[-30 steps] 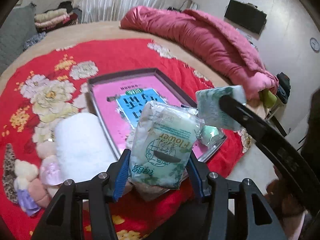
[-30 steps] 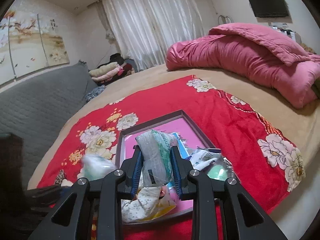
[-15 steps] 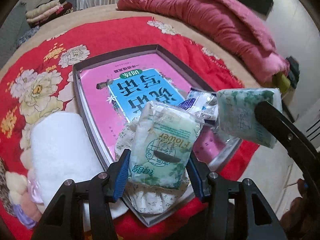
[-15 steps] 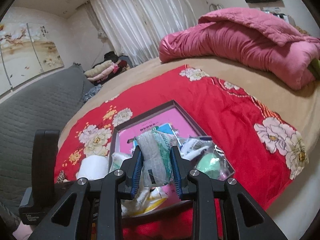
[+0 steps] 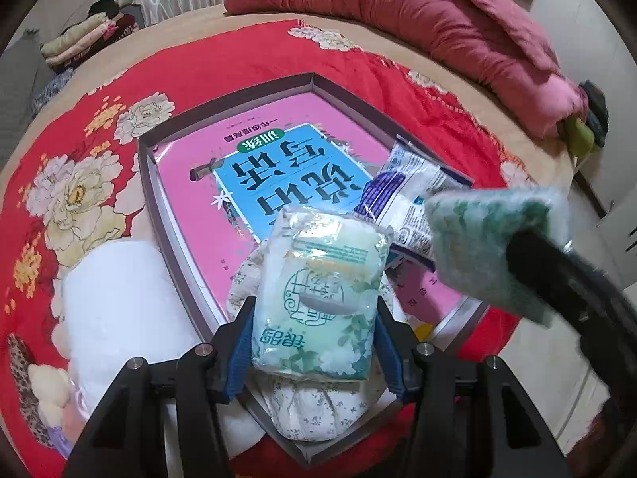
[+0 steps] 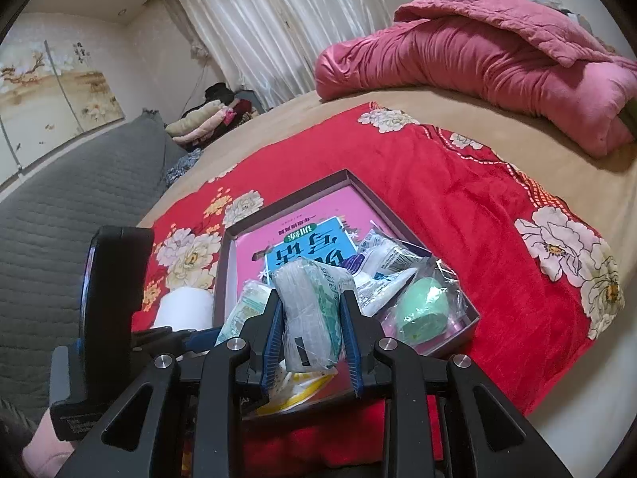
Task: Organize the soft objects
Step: 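Carry the wipes pack and tissue packet over the pink tray with both tools, then open both tools to release the wipes pack and tissue packet into the tray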
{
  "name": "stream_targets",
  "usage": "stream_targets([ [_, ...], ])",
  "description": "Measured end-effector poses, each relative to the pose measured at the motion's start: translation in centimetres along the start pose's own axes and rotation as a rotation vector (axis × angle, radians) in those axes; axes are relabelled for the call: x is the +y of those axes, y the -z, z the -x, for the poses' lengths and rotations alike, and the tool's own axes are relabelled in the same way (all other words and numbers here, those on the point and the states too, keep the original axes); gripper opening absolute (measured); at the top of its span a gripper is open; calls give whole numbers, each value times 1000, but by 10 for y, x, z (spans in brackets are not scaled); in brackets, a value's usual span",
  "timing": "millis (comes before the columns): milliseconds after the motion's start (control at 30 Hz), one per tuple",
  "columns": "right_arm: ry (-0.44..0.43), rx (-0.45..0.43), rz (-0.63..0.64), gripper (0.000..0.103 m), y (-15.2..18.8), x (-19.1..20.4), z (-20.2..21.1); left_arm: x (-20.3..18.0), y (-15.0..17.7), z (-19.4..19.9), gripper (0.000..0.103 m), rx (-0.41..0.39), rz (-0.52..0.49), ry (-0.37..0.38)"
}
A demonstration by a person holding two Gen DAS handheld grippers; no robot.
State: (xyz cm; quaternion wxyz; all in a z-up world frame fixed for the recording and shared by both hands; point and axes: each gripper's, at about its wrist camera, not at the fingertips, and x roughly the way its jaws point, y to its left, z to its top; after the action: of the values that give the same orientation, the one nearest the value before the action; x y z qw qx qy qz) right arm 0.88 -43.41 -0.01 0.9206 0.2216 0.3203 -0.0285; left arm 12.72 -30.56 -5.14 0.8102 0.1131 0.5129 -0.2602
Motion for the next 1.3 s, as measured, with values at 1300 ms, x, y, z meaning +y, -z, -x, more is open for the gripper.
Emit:
stream_targets([
  [1300, 66, 147, 144, 43, 17, 30, -58, 78, 49, 79, 57, -202, 279, 251],
])
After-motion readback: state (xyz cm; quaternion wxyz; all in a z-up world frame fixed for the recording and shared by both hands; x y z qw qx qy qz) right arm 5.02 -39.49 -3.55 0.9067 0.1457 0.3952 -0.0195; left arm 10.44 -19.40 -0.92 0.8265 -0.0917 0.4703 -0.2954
